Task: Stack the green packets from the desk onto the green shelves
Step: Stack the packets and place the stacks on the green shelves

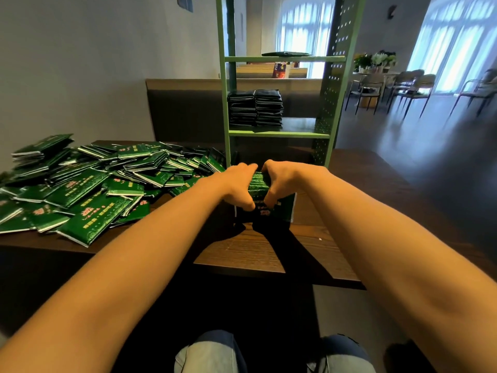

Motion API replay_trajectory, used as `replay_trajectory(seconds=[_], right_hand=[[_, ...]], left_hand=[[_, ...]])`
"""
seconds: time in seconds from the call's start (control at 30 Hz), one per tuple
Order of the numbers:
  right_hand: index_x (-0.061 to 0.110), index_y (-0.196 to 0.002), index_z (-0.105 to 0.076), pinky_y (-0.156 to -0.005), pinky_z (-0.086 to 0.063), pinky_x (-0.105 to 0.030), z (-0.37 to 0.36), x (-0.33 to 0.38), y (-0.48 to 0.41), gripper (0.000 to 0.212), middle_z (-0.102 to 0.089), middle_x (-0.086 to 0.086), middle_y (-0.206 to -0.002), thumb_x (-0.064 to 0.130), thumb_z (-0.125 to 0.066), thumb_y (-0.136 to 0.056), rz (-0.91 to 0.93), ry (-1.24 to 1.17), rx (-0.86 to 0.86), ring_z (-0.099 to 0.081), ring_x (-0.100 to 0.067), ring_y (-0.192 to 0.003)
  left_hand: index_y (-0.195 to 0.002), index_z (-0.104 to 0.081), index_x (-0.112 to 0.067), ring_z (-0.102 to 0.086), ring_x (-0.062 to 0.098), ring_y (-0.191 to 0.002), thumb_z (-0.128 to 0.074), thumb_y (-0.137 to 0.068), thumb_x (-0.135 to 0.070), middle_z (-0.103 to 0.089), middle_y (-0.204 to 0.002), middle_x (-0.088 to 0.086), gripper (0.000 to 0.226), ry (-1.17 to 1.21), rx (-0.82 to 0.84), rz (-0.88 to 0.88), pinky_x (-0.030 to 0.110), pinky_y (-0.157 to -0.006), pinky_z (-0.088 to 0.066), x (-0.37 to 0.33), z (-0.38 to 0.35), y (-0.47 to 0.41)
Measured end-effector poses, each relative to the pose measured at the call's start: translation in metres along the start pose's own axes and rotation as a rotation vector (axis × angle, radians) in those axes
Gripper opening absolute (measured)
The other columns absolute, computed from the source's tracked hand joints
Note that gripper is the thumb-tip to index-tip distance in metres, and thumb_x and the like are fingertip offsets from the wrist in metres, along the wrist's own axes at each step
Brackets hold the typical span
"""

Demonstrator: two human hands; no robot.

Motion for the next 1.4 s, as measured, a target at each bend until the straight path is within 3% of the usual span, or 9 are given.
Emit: replay_trajectory(seconds=[0.17, 0.37, 0.63, 0.83, 1.0, 1.13, 1.23, 1.3, 1.4], right_hand=[[0.021, -0.134, -0.040, -0.102, -0.053, -0.047, -0.019, -0.010, -0.005, 0.087, -0.059, -0.004, -0.121, 0.046, -0.092, -0.068, -0.051, 0.089, 0.078, -0.062, -0.025, -0.109], [0.020, -0.132, -0.048, -0.100, -0.055, -0.043, -0.012, -0.005, -0.002, 0.068, -0.064, -0.005, -0.117, 0.029, -0.088, -0.077, -0.041, 0.150, 0.112, -0.065, -0.025, -0.106], [0.018, -0.134, -0.041, -0.100, -0.054, -0.046, -0.021, -0.009, -0.006, 0.071, -0.061, -0.007, -0.119, 0.037, -0.084, -0.081, -0.047, 0.186, 0.132, -0.063, -0.027, -0.107], [0.021, -0.123, -0.044, -0.094, -0.054, -0.040, -0.014, -0.026, -0.007, 0.066, -0.060, -0.006, -0.116, 0.036, -0.087, -0.076, -0.075, -0.102, 0.019, -0.061, -0.024, -0.105], [0.012, -0.131, -0.046, -0.081, -0.051, -0.030, -0.005, -0.041, -0.001, 0.073, -0.062, -0.007, -0.116, 0.032, -0.086, -0.073, -0.041, -0.551, -0.160, -0.063, -0.024, -0.109], [0.014, -0.105, -0.067, -0.081, -0.049, -0.029, -0.009, -0.034, 0.007, 0.024, -0.070, -0.005, -0.100, 0.024, -0.076, -0.085, 0.043, -0.856, -0.170, -0.065, -0.020, -0.095], [0.011, -0.106, -0.066, -0.062, -0.052, -0.023, -0.018, -0.033, 0.021, 0.015, -0.071, -0.004, -0.091, 0.020, -0.068, -0.094, 0.002, -1.043, -0.140, -0.071, -0.012, -0.075], [0.006, -0.108, -0.064, -0.047, -0.048, -0.015, -0.027, -0.033, 0.028, 0.017, -0.070, -0.003, -0.081, 0.019, -0.064, -0.097, -0.026, -1.134, -0.127, -0.070, -0.005, -0.055], [0.006, -0.109, -0.066, -0.052, -0.053, -0.021, -0.036, -0.033, 0.032, 0.026, -0.074, -0.004, -0.077, 0.029, -0.063, -0.096, -0.043, -1.326, -0.124, -0.072, -0.013, -0.060]], left_hand=[[-0.151, -0.022, -0.019, -0.052, 0.031, -0.114, -0.074, -0.081, -0.029, -0.035, -0.140, 0.008, 0.089, -0.072, 0.060, 0.076, 0.049, -0.094, -0.052, 0.002, -0.014, -0.006], [-0.144, -0.029, -0.020, -0.052, 0.031, -0.114, -0.080, -0.073, -0.035, -0.042, -0.131, 0.007, 0.089, -0.219, 0.162, 0.127, 0.049, -0.093, -0.052, -0.003, -0.006, -0.009], [-0.139, -0.032, -0.017, -0.044, 0.027, -0.103, -0.075, -0.074, -0.037, -0.041, -0.118, 0.007, 0.080, -0.192, 0.095, 0.100, 0.049, -0.090, -0.052, -0.009, -0.015, -0.017], [-0.153, -0.014, -0.028, -0.037, 0.035, -0.136, -0.076, -0.069, -0.047, -0.033, -0.150, 0.008, 0.107, -0.145, -0.147, 0.046, 0.058, -0.102, -0.042, 0.001, 0.006, -0.012], [-0.156, -0.002, -0.019, -0.042, 0.039, -0.133, -0.077, -0.079, -0.033, -0.031, -0.153, 0.020, 0.109, 0.539, -0.419, 0.138, 0.048, -0.104, -0.043, 0.028, 0.036, 0.001], [-0.134, -0.046, -0.018, -0.059, 0.024, -0.094, -0.067, -0.072, -0.044, -0.058, -0.115, 0.009, 0.071, 1.244, -0.144, 0.306, 0.036, -0.076, -0.047, 0.028, -0.011, 0.001], [-0.098, -0.061, -0.024, -0.057, 0.023, -0.097, -0.066, -0.064, -0.058, -0.063, -0.105, 0.003, 0.048, 1.334, -0.046, 0.287, 0.035, -0.082, -0.046, 0.017, -0.032, 0.000], [-0.094, -0.063, -0.025, -0.059, 0.027, -0.108, -0.063, -0.067, -0.061, -0.065, -0.112, 0.009, 0.045, 1.324, -0.053, 0.231, 0.040, -0.090, -0.047, 0.008, -0.037, -0.003], [-0.094, -0.069, -0.024, -0.062, 0.029, -0.109, -0.060, -0.065, -0.063, -0.068, -0.108, 0.011, 0.050, 1.321, -0.046, 0.169, 0.043, -0.092, -0.047, -0.009, -0.030, -0.009]])
Point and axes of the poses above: each hand's wrist, its own y-axis away from the middle knuckle, its own z-axis out of the back of the hand, x = y × z, the point moved 9 cm from there along -y, towards the middle knuckle
